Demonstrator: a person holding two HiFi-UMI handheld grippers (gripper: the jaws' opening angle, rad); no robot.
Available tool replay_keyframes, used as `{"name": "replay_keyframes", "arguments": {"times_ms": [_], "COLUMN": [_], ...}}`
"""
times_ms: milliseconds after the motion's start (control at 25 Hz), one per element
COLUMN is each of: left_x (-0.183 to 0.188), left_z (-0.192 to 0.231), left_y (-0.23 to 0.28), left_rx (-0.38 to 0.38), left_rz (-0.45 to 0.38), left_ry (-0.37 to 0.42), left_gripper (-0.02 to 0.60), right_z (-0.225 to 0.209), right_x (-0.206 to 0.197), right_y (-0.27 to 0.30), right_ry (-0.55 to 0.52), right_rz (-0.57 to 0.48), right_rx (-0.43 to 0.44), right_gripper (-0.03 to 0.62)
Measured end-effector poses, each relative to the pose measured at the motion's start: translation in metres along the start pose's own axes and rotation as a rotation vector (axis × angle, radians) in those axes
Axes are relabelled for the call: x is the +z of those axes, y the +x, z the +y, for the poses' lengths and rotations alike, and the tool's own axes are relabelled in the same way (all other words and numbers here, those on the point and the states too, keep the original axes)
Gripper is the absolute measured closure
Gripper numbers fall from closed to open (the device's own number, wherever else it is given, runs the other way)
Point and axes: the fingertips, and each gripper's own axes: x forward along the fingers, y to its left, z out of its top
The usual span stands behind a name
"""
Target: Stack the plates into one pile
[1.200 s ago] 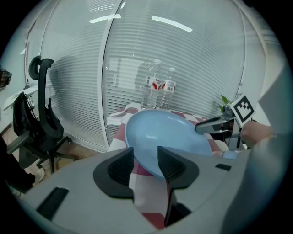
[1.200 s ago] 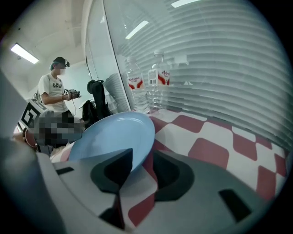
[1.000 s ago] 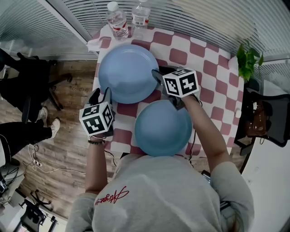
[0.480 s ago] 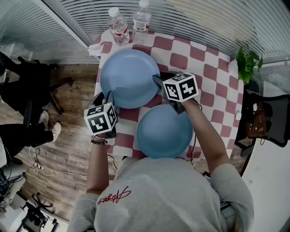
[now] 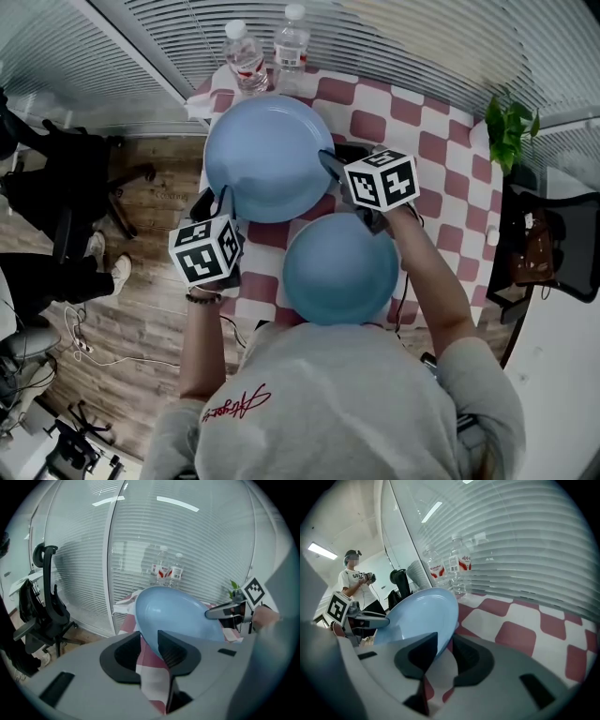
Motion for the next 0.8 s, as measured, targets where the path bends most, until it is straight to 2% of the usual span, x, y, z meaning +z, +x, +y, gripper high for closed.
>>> {"name": "replay_keyframes", "arguments": {"times_ms": [440,800], "left_x": [0.019,0.011], "left_z": [-0.018,-0.038], "left_y": [-0.033,-0.054], "left_rx": [-0.016,-0.052], "left_rz": [-0.066,-0.075], "left_ry": [0.039,0.076], "left_gripper": [0.459,0.459], "right_z": [0.014,0.024], "right_x": [0.018,0.003], "right_y": [-0.045,-0.082], "right_ry": [-0.040,-0.014], "right_rz": [-0.074,-0.122], "right_rx": [-0.029,-0.047], "right_gripper": [0.487,0.484]}}
